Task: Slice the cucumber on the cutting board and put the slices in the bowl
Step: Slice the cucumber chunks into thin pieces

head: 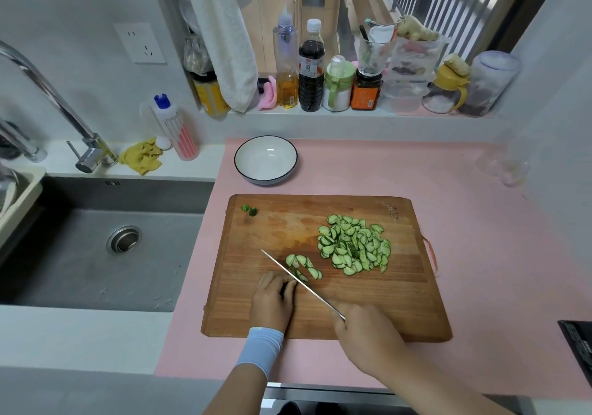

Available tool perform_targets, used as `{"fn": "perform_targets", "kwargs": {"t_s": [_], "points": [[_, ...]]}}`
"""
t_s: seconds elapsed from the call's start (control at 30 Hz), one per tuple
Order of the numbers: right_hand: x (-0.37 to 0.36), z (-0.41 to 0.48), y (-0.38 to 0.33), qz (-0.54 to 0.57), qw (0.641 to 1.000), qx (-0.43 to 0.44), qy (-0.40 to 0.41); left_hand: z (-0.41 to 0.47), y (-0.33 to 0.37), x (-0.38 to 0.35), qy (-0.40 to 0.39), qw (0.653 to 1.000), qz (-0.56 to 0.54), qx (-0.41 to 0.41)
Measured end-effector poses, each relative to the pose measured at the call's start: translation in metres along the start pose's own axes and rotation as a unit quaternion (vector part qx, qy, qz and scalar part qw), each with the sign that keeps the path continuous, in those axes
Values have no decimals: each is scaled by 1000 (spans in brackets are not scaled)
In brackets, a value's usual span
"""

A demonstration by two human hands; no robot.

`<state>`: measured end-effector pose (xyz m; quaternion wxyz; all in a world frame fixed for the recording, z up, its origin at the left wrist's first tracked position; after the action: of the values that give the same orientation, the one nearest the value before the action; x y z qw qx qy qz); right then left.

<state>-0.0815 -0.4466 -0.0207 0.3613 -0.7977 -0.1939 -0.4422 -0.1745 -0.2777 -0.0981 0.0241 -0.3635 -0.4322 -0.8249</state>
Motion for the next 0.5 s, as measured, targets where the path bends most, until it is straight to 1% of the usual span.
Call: {"fn": "perform_targets", "kwargs": {"t_s": [0.23, 0.5], "points": [[-2, 17, -16, 12, 1000, -13, -23, 0, -1, -1, -3, 1000, -2, 5], [2, 30, -27, -21, 999, -13, -39, -2, -3, -3, -9, 1000, -5, 15]]}}
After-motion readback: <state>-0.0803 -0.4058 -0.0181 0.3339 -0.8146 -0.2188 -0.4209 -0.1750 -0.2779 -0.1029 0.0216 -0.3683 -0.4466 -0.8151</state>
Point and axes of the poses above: each hand's wrist, its own z-axis towards the middle knuckle, its own x-axis out of the back of the hand, y = z × x, the point moved 4 cm from there along z, towards the middle knuckle, and after that the axes turned 5 degrees about -z, right-handed, at the moved point
